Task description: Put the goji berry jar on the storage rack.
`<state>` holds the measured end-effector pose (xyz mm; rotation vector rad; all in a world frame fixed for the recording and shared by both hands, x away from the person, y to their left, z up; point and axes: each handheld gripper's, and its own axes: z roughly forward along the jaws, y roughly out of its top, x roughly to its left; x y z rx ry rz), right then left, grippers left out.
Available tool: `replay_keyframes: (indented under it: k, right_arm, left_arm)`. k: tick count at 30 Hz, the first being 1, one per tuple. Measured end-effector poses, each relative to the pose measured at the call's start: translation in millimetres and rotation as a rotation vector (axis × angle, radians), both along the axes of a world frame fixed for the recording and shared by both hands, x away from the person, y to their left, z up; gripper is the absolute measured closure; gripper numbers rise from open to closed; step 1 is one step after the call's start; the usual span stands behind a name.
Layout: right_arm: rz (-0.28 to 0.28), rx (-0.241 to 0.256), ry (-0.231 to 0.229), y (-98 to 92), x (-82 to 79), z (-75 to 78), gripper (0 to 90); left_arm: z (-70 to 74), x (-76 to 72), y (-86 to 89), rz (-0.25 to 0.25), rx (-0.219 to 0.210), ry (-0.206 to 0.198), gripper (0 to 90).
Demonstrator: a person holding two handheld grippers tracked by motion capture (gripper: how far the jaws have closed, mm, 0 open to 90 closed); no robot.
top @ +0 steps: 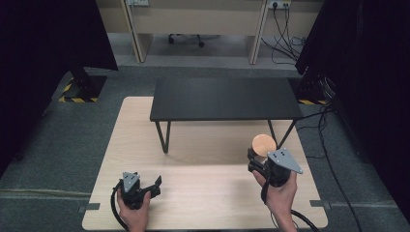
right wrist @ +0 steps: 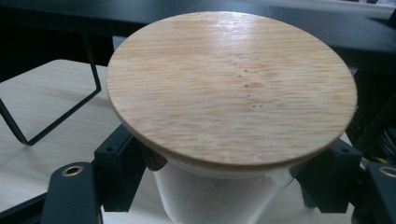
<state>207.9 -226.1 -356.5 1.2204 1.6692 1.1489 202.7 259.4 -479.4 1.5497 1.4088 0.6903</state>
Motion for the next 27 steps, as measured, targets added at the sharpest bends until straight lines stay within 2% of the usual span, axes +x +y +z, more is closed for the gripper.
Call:
replay_keyframes:
  k: [10, 17, 27]
  right_arm:
    - [-0.002, -0.009, -0.004, 9.8, 18.0, 20.7, 25.7]
    - [-0.004, -0.014, -0.034, 17.8, 32.8, 38.6, 25.7]
    - [-0.028, -0.010, -0.058, 26.0, 47.6, 52.8, 25.7]
  left_arm:
    - [-0.1, 0.2, 0.7, -0.004, -0.003, 0.000, 3.1]
    - [-0.2, 0.3, 1.0, -0.005, -0.005, 0.000, 3.1]
    - [-0.3, 0.5, 1.7, -0.006, -0.008, 0.001, 3.1]
